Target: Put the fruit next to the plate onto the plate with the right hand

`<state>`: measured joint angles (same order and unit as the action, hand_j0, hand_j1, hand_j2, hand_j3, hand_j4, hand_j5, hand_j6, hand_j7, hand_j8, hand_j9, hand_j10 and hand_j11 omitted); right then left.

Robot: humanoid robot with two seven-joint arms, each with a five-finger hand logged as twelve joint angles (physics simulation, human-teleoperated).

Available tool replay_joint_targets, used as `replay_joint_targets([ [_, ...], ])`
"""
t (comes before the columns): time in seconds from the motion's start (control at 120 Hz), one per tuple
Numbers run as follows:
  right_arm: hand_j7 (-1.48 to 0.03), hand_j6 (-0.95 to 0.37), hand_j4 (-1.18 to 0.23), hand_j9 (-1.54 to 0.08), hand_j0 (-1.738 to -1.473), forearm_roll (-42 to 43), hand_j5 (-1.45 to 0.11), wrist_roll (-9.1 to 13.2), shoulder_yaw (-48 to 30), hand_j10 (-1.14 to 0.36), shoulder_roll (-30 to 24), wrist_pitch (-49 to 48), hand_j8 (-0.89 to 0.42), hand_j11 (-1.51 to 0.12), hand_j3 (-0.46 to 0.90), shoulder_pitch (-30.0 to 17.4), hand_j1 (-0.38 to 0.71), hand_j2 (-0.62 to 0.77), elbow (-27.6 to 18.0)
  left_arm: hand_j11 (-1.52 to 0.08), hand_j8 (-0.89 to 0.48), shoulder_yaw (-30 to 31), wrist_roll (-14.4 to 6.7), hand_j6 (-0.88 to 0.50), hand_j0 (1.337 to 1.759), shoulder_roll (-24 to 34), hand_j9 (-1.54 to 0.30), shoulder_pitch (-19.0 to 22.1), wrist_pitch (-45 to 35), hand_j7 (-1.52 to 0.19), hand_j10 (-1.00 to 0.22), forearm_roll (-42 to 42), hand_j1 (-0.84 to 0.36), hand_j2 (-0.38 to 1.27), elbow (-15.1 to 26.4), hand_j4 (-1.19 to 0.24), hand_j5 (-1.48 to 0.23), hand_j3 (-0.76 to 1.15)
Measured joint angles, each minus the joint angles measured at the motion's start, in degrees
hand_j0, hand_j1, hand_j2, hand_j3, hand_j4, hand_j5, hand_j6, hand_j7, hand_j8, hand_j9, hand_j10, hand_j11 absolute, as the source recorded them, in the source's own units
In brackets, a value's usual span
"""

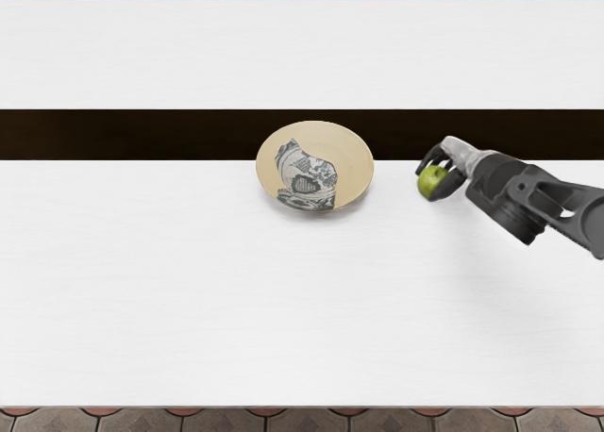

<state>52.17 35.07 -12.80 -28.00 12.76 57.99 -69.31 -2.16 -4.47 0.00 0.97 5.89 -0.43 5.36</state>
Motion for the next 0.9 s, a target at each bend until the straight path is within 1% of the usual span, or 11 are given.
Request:
replay_joint_targets([
  [0.117,-0.93,-0.37,-0.68,-0.98,-1.644,-4.39,-0.97,-0.06,-0.13,-0.65,-1.71,-2.77,-0.32,-0.98,0.0,2.32,0.28,0.13,-0.12,-0.3,-0.23,-0.01,0.0,-0.23,1.658,0.0,-0.3,0.0,0.0,-0.3,-0.23,0.0,0.07,0.05,0.0,-0.23,-0.3,0.0],
  [0.158,-0.94,-0.39,-0.68,-0.99,-1.646,-6.4,-0.98,-0.07,-0.16,-0.64,-2.49,-4.38,-0.31,-0.99,0.0,3.36,0.27,0.14,-0.13,-0.3,-0.23,0.0,0.0,-0.23,1.658,0.0,-0.3,0.0,0.0,-0.3,-0.23,0.0,0.07,0.05,0.0,-0.23,-0.3,0.0],
  [0.258,-0.94,-0.4,-0.68,-1.01,-1.649,-11.91,-1.0,-0.09,-0.64,-0.66,-4.46,-9.96,-0.33,-1.01,0.0,6.29,0.25,0.13,-0.12,-0.3,-0.23,0.0,0.0,-0.23,1.658,0.0,-0.3,0.0,0.0,-0.3,-0.23,0.0,0.07,0.05,0.0,-0.23,-0.3,0.0],
  [0.375,-0.94,-0.41,-0.68,-1.03,-1.651,-16.22,-1.02,-0.1,-4.75,-0.66,-5.96,-17.84,-0.33,-1.04,0.0,8.08,0.23,0.12,-0.03,-0.3,-0.23,-0.01,0.0,-0.23,1.658,0.0,-0.3,0.0,0.0,-0.3,-0.23,0.0,0.07,0.05,0.0,-0.23,-0.3,0.0],
  [0.458,-0.95,-0.41,-0.68,-1.04,-1.652,-18.42,-1.03,-0.09,-8.46,-0.65,-5.92,-23.04,-0.32,-1.05,0.0,8.58,0.23,0.11,-0.05,-0.3,-0.23,-0.01,0.0,-0.23,1.658,0.0,-0.3,0.0,0.0,-0.3,-0.23,0.0,0.07,0.05,0.0,-0.23,-0.3,0.0],
  [0.575,-0.95,-0.4,-0.67,-1.05,-1.653,-20.15,-1.04,-0.08,-12.17,-0.65,-2.98,-26.76,-0.32,-1.05,0.0,9.33,0.23,0.12,0.04,-0.3,-0.23,-0.01,0.0,-0.23,1.658,0.0,-0.3,0.0,0.0,-0.3,-0.23,0.0,0.07,0.05,0.0,-0.23,-0.3,0.0],
  [0.667,-0.95,-0.4,-0.67,-1.05,-1.654,-20.6,-1.04,-0.08,-14.71,-0.64,0.91,-27.92,-0.31,-1.06,0.0,9.74,0.23,0.11,0.65,-0.3,-0.23,-0.01,0.0,-0.23,1.658,0.0,-0.3,0.0,0.0,-0.3,-0.23,0.0,0.07,0.05,0.0,-0.23,-0.3,0.0],
  [0.783,-0.95,-0.39,-0.67,-1.05,-1.655,-20.51,-1.05,-0.08,-15.83,-0.63,6.82,-28.52,-0.3,-1.06,0.0,9.83,0.25,0.14,5.08,-0.3,-0.23,0.0,0.0,-0.23,1.658,0.0,-0.3,0.0,0.0,-0.3,-0.23,0.0,0.07,0.05,0.0,-0.23,-0.3,0.0],
  [0.9,-0.95,-0.37,-0.67,-1.05,-1.656,-20.15,-1.05,-0.08,-14.87,-0.62,10.43,-28.69,-0.29,-1.06,0.0,9.72,0.26,0.14,10.02,-0.3,-0.23,0.0,0.0,-0.23,1.658,0.0,-0.3,0.0,0.0,-0.3,-0.23,0.0,0.07,0.05,0.0,-0.23,-0.3,0.0],
])
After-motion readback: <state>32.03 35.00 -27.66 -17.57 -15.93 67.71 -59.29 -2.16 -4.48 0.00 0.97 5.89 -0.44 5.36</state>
